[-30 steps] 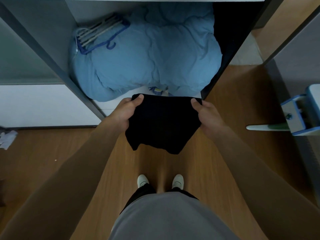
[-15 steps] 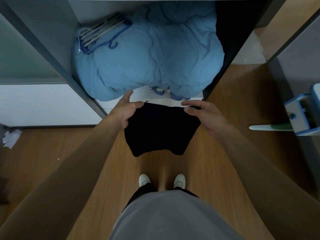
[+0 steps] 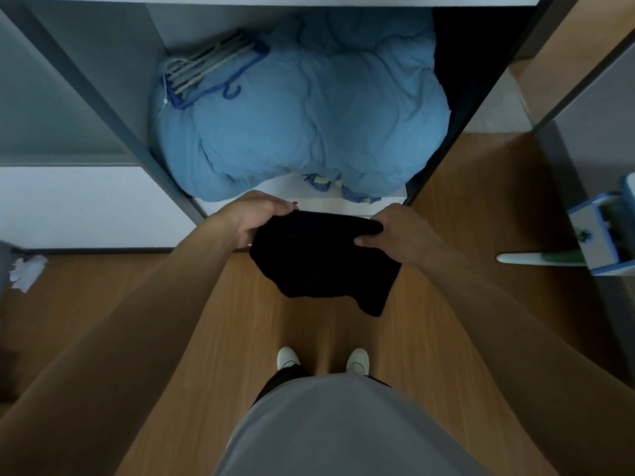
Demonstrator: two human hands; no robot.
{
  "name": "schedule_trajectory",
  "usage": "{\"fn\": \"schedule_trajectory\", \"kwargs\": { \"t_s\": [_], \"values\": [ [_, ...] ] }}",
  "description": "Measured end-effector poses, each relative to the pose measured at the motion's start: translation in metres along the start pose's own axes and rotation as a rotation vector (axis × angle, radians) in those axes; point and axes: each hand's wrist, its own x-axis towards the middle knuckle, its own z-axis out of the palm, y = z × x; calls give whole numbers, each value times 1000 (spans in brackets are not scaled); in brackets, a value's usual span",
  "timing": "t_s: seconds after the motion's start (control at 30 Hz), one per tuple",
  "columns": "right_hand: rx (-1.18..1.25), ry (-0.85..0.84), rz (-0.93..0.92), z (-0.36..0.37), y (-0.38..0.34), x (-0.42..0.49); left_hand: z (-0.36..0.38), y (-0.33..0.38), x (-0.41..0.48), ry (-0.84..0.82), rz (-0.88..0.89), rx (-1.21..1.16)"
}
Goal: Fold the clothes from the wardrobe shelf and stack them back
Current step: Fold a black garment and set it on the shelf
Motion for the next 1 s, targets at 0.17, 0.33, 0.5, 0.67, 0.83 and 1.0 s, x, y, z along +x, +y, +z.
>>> {"fn": "schedule_trajectory", "kwargs": {
  "t_s": [0.17, 0.33, 0.5, 0.67, 0.83, 1.0],
  "values": [
    [46, 56, -18, -4, -2, -1, -6, 2, -9, -190, 84, 64],
    [114, 58, 12, -13, -6, 0, 5, 0, -12, -217, 261, 783],
    [32, -19, 23, -25, -9, -2, 11, -1, -1, -27, 483, 1027],
    [-28, -74, 74, -29, -9, -2, 0, -1, 11, -28, 559, 1019],
    [39, -227, 116, -44, 2, -5, -3, -15, 14, -76, 439, 381],
    [-2, -175, 118, -48, 14, -8, -4, -25, 12, -5, 364, 41]
  ]
}}
